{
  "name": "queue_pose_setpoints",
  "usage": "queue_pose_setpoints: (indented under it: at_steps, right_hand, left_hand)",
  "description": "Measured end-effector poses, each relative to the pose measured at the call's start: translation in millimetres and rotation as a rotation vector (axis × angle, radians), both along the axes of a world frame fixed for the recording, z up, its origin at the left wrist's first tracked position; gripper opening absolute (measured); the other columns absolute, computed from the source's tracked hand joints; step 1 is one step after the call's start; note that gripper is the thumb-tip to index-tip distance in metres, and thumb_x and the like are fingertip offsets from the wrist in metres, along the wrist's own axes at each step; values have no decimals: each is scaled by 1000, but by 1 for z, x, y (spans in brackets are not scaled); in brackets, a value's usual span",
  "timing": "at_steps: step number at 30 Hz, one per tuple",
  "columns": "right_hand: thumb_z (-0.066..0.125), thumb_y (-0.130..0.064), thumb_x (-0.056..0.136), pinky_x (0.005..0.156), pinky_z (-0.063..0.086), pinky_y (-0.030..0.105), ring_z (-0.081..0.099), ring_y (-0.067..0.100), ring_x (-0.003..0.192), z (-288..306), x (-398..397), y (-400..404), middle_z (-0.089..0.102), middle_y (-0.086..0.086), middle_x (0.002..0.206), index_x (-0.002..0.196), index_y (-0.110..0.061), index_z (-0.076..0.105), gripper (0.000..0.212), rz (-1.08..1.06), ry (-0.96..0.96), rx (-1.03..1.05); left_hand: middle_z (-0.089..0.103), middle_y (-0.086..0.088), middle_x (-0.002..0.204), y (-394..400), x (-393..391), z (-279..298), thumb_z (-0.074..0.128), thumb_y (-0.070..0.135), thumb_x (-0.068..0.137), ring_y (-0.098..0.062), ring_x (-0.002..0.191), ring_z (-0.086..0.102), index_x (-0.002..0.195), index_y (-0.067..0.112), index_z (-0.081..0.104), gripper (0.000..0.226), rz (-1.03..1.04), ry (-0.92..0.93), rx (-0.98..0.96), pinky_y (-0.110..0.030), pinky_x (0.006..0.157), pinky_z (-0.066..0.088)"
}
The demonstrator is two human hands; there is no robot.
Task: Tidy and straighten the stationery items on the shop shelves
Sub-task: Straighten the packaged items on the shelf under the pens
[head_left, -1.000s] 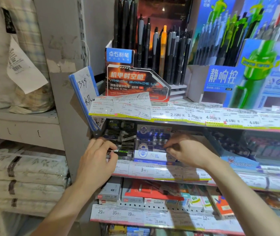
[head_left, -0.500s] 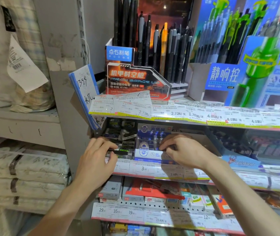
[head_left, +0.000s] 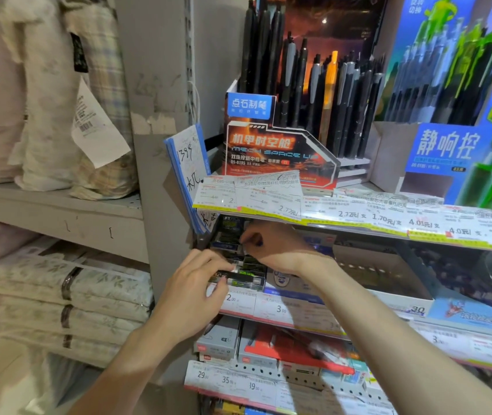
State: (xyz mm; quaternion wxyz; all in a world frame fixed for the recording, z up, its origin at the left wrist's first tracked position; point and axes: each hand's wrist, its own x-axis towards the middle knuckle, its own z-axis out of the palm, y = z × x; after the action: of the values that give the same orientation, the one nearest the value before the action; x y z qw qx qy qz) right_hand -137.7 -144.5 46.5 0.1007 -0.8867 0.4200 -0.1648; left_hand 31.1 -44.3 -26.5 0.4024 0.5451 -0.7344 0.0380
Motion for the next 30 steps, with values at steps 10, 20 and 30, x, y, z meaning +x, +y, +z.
queue_pose_setpoints:
  at_steps: [10, 20, 30]
  right_hand:
    - [62, -26, 93, 89, 52, 36, 63, 23, 101, -5, 26, -21, 70, 4, 115, 116, -18, 71, 26, 29, 86, 56]
    - [64, -24, 91, 76, 47, 30, 63, 22, 95, -5, 30, -20, 71, 4, 107, 107, -17, 75, 21, 16, 78, 49]
    - [64, -20, 90, 73, 45, 28, 63, 21, 94, 1, 28, -22, 70, 6, 106, 113, -13, 71, 25, 49, 95, 121]
  left_hand:
    - [58, 13, 103, 2, 1, 1, 60, 10, 90, -3, 105, 48, 107, 18, 69, 22, -17, 3, 1, -13, 90, 38]
    - [57, 16, 105, 3, 2, 2, 59, 12, 91, 0, 108, 47, 111, 19, 69, 24, -32, 7, 22, -4, 93, 31]
    - [57, 16, 106, 4, 2, 3, 58, 13, 92, 0, 109, 46, 113, 18, 68, 24, -46, 0, 31, -5, 94, 31]
